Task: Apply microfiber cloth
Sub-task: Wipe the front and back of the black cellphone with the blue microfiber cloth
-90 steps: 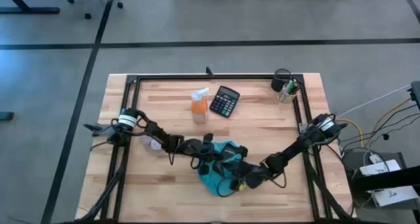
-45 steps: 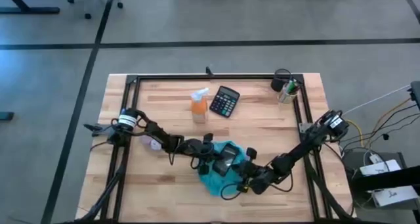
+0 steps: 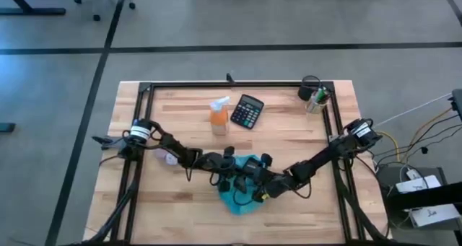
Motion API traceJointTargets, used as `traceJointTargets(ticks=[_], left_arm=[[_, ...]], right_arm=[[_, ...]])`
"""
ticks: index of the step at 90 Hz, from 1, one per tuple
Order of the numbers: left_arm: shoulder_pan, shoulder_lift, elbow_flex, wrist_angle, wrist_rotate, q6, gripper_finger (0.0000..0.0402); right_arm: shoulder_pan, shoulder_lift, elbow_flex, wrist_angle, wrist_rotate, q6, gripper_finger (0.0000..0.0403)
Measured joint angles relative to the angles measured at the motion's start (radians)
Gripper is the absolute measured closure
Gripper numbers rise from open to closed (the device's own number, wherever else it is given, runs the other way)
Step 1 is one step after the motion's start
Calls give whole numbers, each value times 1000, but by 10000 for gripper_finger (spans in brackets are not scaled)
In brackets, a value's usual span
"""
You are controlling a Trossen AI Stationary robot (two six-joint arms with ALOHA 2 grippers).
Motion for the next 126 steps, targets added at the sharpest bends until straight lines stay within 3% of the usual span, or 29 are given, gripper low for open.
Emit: traceJointTargets(ticks=[24, 43, 56, 77, 91, 118, 126], left_arm=[[0, 0, 0, -1, 0, 2, 401], [-1, 0, 0, 0, 0, 4, 401], [-2, 0, 0, -2, 0, 4, 401], [-2, 0, 0, -1, 1, 4, 401], [-2, 0, -2, 2, 0, 4, 401], [0, 0, -14, -14, -26, 11, 401], [0, 0, -15, -19, -28, 10, 401]], right_arm=[[-2, -93, 32, -56, -17, -62, 295], [11, -237, 34, -293, -27, -16, 239], [58, -254, 26, -464, -144, 49, 231], [103, -98, 26, -416, -142, 174, 258], [74, 24, 47, -309, -68, 193, 289], [37, 115, 119, -238, 4, 150, 387], [43, 117, 140, -232, 5, 114, 398]])
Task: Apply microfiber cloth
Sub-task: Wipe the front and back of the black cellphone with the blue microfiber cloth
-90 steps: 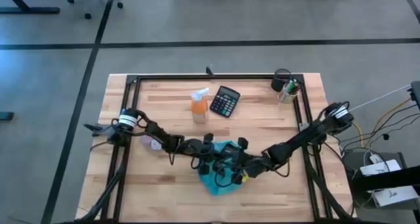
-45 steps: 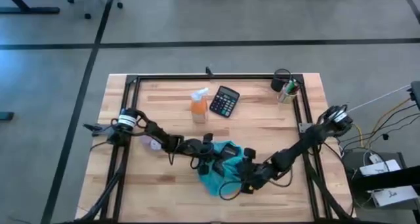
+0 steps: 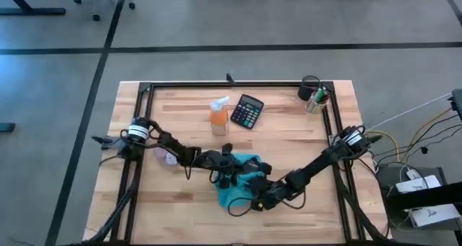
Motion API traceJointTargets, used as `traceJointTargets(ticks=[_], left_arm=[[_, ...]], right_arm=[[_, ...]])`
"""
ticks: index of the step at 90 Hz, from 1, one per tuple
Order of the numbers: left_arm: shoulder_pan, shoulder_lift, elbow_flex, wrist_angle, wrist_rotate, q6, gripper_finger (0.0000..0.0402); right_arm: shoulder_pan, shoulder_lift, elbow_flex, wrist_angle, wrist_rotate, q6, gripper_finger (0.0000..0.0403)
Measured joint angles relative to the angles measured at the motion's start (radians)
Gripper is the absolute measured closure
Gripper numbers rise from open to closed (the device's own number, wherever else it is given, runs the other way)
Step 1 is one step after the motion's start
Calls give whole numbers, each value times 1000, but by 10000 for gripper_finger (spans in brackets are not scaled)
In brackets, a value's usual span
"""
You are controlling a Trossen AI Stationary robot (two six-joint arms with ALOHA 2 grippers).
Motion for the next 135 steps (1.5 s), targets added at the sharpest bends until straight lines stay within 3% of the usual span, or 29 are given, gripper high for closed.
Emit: traceJointTargets(ticks=[32, 55, 66, 80, 98, 111, 119, 135], left_arm=[[-1, 0, -3, 0, -3, -14, 401], [-1, 0, -5, 7, 0, -18, 401], [-2, 0, -5, 7, -1, -24, 401], [-2, -1, -8, 3, 3, -26, 401], [-2, -1, -17, 3, 1, -36, 401], [-2, 0, -30, 20, -4, -50, 401], [-2, 0, -32, 27, -22, -52, 401], [-2, 0, -31, 41, -24, -58, 401]], right_arm=[[-52, 39, 33, 23, 45, -6, 401], [-74, 195, 61, 336, 136, -29, 402], [-75, 237, 104, 343, 216, -52, 402], [-79, 269, 150, 329, 189, -95, 403], [-31, 230, 131, 285, 115, -95, 403], [31, 154, 54, 264, -20, -38, 403], [53, 113, -1, 260, -47, 16, 403], [74, 40, -102, 199, 99, 146, 402]])
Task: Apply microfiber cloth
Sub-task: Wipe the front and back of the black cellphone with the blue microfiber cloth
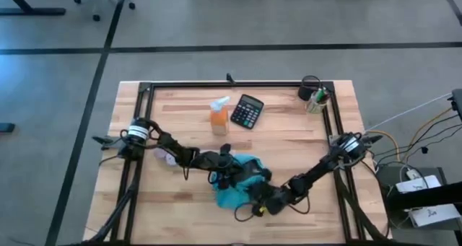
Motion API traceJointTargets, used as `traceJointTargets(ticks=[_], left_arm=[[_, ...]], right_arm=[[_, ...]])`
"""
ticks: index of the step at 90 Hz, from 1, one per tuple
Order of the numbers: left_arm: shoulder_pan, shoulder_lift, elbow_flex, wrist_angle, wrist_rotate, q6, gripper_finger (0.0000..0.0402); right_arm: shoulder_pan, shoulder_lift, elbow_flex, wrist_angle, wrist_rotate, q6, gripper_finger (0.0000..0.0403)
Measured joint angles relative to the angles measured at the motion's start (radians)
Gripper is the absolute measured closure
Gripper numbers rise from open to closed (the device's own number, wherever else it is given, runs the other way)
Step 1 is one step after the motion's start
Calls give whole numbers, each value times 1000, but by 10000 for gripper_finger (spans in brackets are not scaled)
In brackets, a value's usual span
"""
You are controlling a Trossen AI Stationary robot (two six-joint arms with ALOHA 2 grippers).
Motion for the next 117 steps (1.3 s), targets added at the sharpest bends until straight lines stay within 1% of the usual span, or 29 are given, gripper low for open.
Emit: traceJointTargets(ticks=[7, 14, 19, 25, 31, 40, 48, 54, 64, 70, 80, 87, 100, 107, 117], left_arm=[[-2, 0, 3, -3, 0, 0, 401], [-2, 0, 3, -3, 0, 0, 401], [-2, 0, 3, 0, 1, 1, 401], [-2, 0, 3, 2, 1, 0, 401], [-2, 0, 4, 3, 1, 0, 401], [-2, 0, 5, 6, 1, 1, 401], [-2, 0, 5, 8, 1, 6, 401], [-2, 0, 5, 9, 1, 6, 401], [-2, 0, 4, 7, 2, 6, 401], [-2, 0, 2, 9, 2, 6, 401], [-2, 0, -1, 8, 2, 5, 401], [-4, 0, -3, 10, 2, 4, 401], [-5, 0, -4, 10, 2, 4, 401], [-5, 0, -4, 12, 2, 6, 401], [-6, 0, -4, 18, 3, 6, 401]], right_arm=[[1, -18, -23, 2, 50, 1, 402], [3, -32, -28, 33, 91, -36, 402], [-5, -34, -25, 67, 106, -47, 402], [-31, -21, -19, 75, 113, -24, 402], [-56, 12, -11, 80, 125, 0, 402], [-84, 65, 12, 155, 121, -12, 403], [-100, 131, 41, 285, 91, -74, 403], [-102, 172, 64, 360, 91, -134, 403], [-102, 195, 99, 366, 99, -176, 403], [-98, 186, 103, 314, 110, -143, 403], [-83, 138, 87, 146, 146, -38, 403], [-72, 106, 70, 48, 166, 7, 403], [-49, 42, 31, -127, 251, 92, 403], [-44, 18, 22, -277, 302, 229, 403], [-38, 8, 21, -470, 331, 439, 403]])
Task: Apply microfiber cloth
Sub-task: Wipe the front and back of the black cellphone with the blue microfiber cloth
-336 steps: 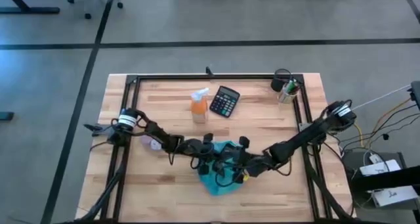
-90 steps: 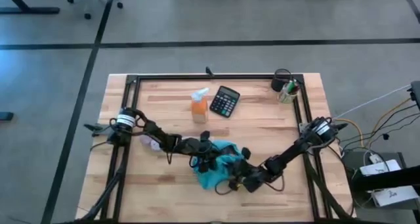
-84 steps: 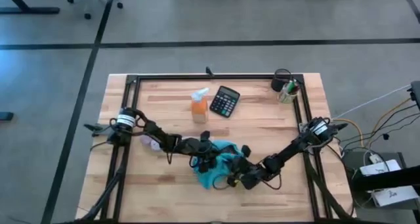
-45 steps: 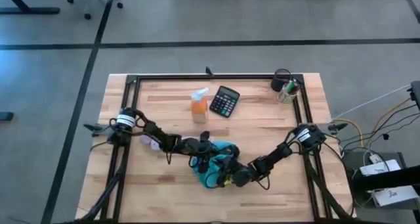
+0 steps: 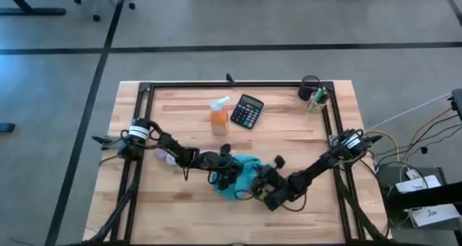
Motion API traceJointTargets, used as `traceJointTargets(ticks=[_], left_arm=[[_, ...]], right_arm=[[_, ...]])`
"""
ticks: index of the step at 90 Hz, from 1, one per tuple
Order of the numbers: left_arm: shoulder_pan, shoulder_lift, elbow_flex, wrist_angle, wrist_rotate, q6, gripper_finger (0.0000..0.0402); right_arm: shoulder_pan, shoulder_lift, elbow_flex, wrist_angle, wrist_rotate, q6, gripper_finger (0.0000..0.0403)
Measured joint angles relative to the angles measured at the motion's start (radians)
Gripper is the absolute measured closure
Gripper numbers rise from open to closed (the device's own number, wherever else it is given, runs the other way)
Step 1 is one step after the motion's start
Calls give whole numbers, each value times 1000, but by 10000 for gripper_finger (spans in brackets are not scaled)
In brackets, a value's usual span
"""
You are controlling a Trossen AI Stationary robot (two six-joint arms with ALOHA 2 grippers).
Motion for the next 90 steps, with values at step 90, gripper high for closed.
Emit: traceJointTargets(ticks=[90], left_arm=[[-1, 0, -5, 27, 7, 16, 401]], right_arm=[[-58, 87, 9, 169, 46, -32, 403]])
